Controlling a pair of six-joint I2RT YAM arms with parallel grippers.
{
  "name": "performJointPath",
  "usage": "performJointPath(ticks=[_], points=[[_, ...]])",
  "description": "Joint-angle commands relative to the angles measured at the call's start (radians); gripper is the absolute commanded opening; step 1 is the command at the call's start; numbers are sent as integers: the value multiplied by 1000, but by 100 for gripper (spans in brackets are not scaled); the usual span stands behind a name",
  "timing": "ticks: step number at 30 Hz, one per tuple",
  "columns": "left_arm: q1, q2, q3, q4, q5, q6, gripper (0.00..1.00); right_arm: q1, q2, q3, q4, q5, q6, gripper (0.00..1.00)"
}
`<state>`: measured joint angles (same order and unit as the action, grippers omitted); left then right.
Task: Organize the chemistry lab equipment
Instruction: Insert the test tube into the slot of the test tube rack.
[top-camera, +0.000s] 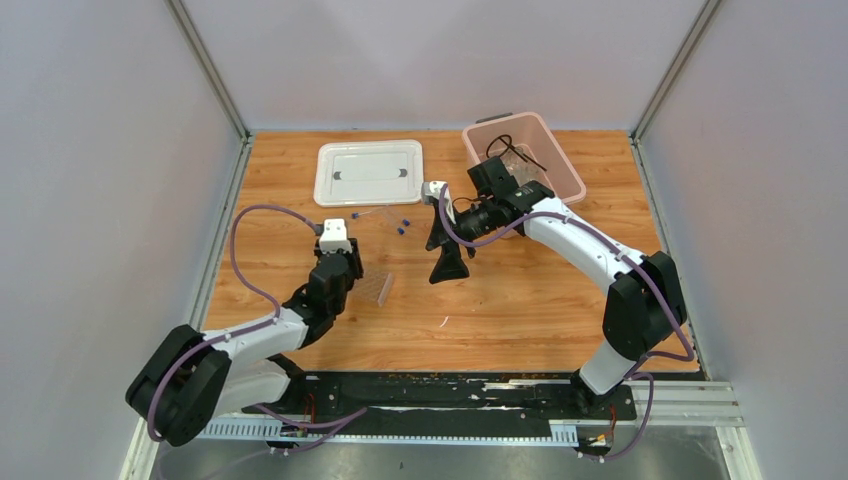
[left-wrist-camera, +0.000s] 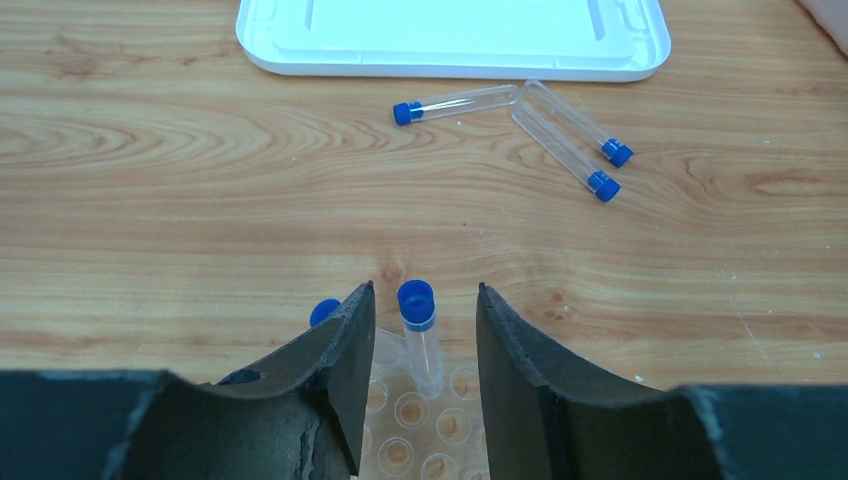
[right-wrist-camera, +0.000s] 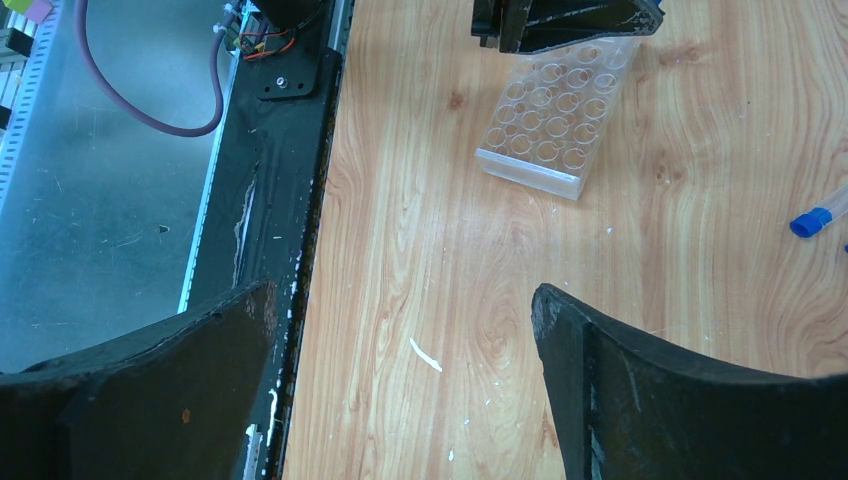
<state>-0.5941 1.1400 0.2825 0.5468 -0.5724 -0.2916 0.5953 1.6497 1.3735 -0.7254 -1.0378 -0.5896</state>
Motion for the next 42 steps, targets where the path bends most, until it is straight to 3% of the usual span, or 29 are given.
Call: performJointPath(ticks=[1, 11, 16, 19, 29, 31, 33, 35, 37, 42], points=[[2, -75, 29, -43, 4, -6, 49, 7, 2, 15, 10, -9, -14, 99], [3, -245, 86, -235, 103, 23, 74, 7, 8, 17, 2, 7, -26, 99], [2, -316, 95, -298, 158, 33, 94, 7, -3, 15, 0, 64, -47, 99], [3, -352, 96, -319, 201, 19, 99, 7, -14, 10, 6, 116, -61, 99], [3, -439, 133, -400, 322, -55, 100, 6, -41, 70, 56, 440, -119, 99], [2, -461, 136, -409, 350, -76, 100, 7, -29, 101, 133, 568, -40, 99], [2, -489, 140, -420, 366, -87, 100, 1, 1, 140, 218, 744, 167, 99], [2, -511, 151, -448, 374, -90, 100, -30, 90, 248, 156, 663, 224, 98], [3, -536, 162, -482, 375, -87, 100, -38, 186, 358, 85, 572, 232, 89], [2, -614, 170, -541, 368, -95, 100, -37, 345, 469, 134, 665, 333, 77]])
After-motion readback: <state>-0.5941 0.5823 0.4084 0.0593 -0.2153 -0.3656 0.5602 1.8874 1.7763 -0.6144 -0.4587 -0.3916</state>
